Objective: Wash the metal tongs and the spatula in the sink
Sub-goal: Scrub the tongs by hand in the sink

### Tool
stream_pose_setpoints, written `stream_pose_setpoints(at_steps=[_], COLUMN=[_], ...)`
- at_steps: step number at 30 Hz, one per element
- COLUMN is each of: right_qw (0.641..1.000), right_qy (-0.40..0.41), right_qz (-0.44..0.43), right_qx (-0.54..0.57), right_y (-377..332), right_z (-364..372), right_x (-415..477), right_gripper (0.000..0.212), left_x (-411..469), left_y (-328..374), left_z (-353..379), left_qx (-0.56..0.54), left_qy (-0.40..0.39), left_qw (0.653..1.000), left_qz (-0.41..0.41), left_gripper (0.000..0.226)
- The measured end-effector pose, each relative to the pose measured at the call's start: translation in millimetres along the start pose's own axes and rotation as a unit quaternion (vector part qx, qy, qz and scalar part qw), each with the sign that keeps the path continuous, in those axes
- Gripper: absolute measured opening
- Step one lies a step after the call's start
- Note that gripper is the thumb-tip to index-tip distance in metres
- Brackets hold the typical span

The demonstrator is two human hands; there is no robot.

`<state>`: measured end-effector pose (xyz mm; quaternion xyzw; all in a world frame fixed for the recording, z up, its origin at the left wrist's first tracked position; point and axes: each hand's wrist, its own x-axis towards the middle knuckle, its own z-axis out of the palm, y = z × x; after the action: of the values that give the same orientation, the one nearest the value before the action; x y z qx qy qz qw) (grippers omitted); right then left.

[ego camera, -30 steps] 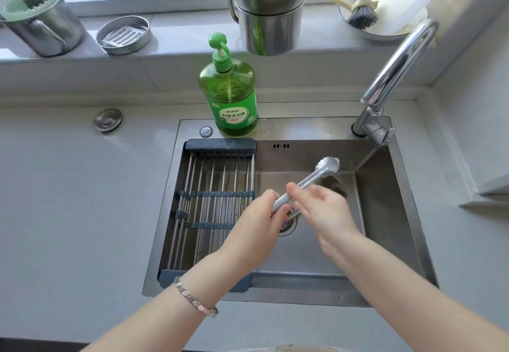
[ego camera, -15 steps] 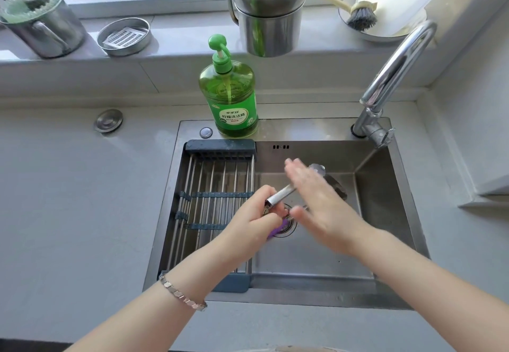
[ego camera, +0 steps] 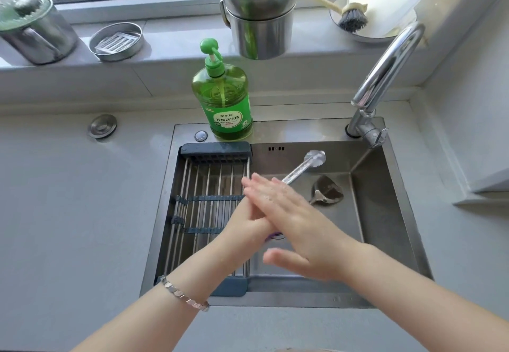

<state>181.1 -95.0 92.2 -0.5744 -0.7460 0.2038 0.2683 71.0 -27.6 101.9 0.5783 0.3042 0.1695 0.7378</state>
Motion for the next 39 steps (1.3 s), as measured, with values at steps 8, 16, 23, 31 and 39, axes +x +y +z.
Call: stream_pose_setpoints(at_steps=[8,16,23,31,39], right_qw=[0.998,0.993,0.993,0.993,0.982], right_qy=[0.014,-0.007,-0.031,0.01,0.0], right_qz=[0.051,0.089,0.102,0.116,0.189], right_qx=[-0.04,-0.082,-0.047,-0.029,-0.014], right_y=[6,24,18,5,35], right_z=[4,-2,-11,-6,-22], right_x=[1,-12,-13,-8,-17], right_gripper=[0.094,0.099,0.109,0.094,0.116], left_x=[10,14,12,10,4], left_y=[8,10,9,13,15], left_z=[10,1,3,12,5], left_qx=[-0.267,-0.391,-0.391,-0.315,-0.16], left_qy=[0.131,0.155,0.149,0.148,0.113], left_qw=[0.946,0.871,0.867,0.904,0.958], left_qz=[-0.131,-0.255,-0.27,-0.249,-0.209], left_gripper=[0.043,0.045,0.041,0.039,0.04])
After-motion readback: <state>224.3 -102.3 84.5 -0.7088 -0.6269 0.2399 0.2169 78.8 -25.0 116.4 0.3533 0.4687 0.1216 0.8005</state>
